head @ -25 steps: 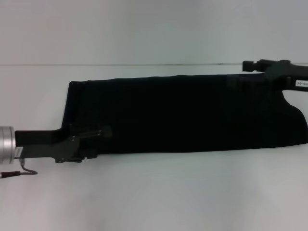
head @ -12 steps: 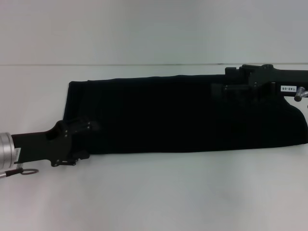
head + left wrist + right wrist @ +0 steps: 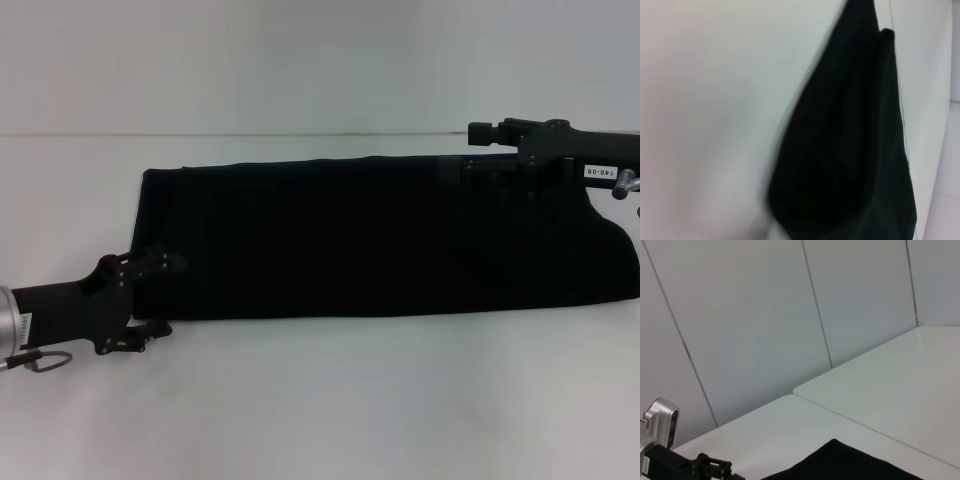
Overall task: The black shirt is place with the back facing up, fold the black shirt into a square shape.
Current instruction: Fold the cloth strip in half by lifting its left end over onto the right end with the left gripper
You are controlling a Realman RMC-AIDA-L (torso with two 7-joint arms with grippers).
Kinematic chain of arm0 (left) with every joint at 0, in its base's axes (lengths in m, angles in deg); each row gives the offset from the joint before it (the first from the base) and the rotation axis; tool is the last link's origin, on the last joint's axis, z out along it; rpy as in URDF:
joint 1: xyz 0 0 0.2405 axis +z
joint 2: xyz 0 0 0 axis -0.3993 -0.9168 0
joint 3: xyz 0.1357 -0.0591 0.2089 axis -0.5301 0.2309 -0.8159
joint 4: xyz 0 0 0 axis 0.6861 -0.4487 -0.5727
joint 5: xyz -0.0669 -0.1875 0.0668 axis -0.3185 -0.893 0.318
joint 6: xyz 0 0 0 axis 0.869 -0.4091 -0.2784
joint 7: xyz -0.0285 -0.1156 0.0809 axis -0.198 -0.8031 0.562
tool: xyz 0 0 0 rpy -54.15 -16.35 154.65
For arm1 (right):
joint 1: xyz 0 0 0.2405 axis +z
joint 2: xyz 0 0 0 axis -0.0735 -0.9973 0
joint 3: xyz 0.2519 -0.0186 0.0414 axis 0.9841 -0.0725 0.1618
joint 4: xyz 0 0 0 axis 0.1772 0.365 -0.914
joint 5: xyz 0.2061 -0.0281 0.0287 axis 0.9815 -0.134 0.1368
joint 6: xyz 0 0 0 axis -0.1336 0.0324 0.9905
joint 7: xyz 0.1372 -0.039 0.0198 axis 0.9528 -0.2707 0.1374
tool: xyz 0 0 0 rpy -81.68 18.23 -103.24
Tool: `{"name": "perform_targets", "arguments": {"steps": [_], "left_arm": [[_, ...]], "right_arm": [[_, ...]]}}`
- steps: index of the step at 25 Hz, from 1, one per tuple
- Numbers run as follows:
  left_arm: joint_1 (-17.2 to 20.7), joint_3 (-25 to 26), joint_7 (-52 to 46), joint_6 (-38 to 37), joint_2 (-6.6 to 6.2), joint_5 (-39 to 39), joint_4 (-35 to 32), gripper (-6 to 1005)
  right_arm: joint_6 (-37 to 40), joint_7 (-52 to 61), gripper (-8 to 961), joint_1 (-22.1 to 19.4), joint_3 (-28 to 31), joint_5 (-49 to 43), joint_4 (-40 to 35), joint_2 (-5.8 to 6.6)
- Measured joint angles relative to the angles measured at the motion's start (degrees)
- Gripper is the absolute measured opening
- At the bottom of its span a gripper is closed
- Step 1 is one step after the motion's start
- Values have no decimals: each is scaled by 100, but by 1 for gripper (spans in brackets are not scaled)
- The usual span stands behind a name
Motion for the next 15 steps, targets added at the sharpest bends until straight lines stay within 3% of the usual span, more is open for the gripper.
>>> {"name": "perform_targets", "arguments": {"steps": [15], "left_arm": [[44, 143, -260, 256, 7, 25, 30, 965]], "right_arm": [[-200, -147, 899, 44, -23, 7, 26, -78]]}}
